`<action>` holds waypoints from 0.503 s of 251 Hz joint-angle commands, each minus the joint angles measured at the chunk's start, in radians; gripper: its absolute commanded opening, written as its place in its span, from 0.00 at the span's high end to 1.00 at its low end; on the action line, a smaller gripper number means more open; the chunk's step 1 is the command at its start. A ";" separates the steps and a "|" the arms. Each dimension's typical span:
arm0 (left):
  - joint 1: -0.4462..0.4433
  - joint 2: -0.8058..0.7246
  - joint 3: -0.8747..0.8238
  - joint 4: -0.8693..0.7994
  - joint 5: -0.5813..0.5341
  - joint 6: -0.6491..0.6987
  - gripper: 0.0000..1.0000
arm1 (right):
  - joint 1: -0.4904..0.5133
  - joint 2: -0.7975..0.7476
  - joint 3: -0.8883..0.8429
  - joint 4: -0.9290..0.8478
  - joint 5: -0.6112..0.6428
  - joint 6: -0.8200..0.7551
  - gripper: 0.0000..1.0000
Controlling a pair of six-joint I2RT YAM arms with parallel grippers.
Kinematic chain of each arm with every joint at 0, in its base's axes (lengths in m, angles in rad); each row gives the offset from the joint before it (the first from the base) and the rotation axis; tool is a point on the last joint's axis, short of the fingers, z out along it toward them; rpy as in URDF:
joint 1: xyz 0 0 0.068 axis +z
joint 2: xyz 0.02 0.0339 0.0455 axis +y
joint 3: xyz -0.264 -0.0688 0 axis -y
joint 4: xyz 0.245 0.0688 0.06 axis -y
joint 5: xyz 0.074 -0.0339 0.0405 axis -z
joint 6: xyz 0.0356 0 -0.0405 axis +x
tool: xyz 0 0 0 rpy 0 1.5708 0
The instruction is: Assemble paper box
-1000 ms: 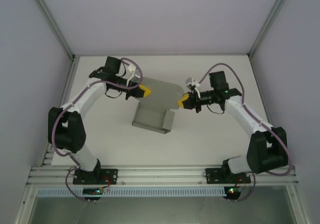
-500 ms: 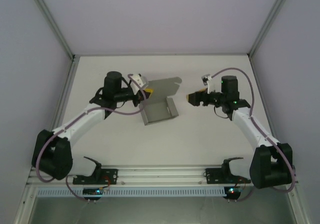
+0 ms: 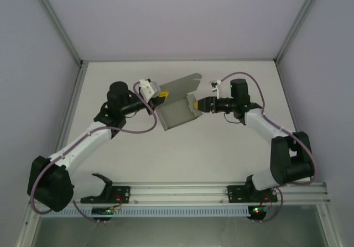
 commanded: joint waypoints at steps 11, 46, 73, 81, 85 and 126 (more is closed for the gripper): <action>-0.007 -0.027 -0.003 0.044 -0.012 -0.003 1.00 | 0.024 0.023 0.021 0.047 -0.057 0.010 0.49; -0.010 -0.025 -0.008 0.074 -0.055 -0.020 1.00 | 0.070 0.020 0.031 -0.015 -0.001 -0.021 0.56; -0.012 -0.023 -0.009 0.095 -0.081 -0.038 1.00 | 0.106 0.020 0.048 -0.096 0.131 -0.050 0.58; -0.015 -0.022 -0.007 0.101 -0.088 -0.043 1.00 | 0.116 0.019 0.054 -0.123 0.185 -0.070 0.59; -0.016 -0.023 -0.010 0.105 -0.092 -0.047 1.00 | 0.123 0.018 0.057 -0.133 0.217 -0.073 0.59; -0.022 -0.022 -0.009 0.118 -0.111 -0.070 1.00 | 0.223 0.017 0.070 -0.187 0.558 -0.094 0.63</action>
